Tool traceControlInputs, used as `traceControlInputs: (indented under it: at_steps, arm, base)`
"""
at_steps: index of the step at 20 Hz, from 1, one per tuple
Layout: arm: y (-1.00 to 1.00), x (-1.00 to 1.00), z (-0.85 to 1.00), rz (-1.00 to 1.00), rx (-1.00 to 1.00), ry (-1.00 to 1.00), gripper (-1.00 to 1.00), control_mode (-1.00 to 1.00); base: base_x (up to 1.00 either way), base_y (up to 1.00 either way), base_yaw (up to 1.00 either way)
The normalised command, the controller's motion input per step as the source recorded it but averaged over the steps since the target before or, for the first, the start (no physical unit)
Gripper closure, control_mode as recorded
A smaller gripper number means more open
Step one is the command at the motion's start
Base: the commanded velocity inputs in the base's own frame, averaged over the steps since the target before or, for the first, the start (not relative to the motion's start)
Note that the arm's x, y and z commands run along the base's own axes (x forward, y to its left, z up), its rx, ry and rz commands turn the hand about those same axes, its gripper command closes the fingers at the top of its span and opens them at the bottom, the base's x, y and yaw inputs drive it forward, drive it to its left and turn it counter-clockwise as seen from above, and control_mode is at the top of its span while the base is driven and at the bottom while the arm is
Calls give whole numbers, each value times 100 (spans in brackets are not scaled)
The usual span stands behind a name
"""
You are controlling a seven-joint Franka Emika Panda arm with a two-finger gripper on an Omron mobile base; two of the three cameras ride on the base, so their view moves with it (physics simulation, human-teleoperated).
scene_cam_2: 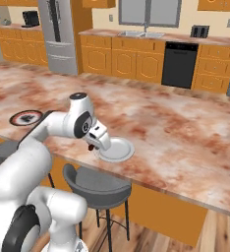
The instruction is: Take the chicken drumsticks from the pan and place one on each plate on the dining counter.
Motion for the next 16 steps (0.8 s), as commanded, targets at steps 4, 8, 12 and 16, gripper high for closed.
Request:
traceControlInputs:
  at_steps: [4, 8, 12, 16]
  arm:
    - [-13, 58, -3, 1, 0, 0, 100, -100]
    - [-24, 38, -21, 3, 0, 2, 100, -100]
    - [-31, 25, -27, 7, 2, 1, 100, -100]
    - [-6, 3, -49, 8, 0, 1, 100, -100]
  base:
    - [0, 0, 0]
    - [0, 0, 0]
    - [0, 0, 0]
    - [0, 0, 0]
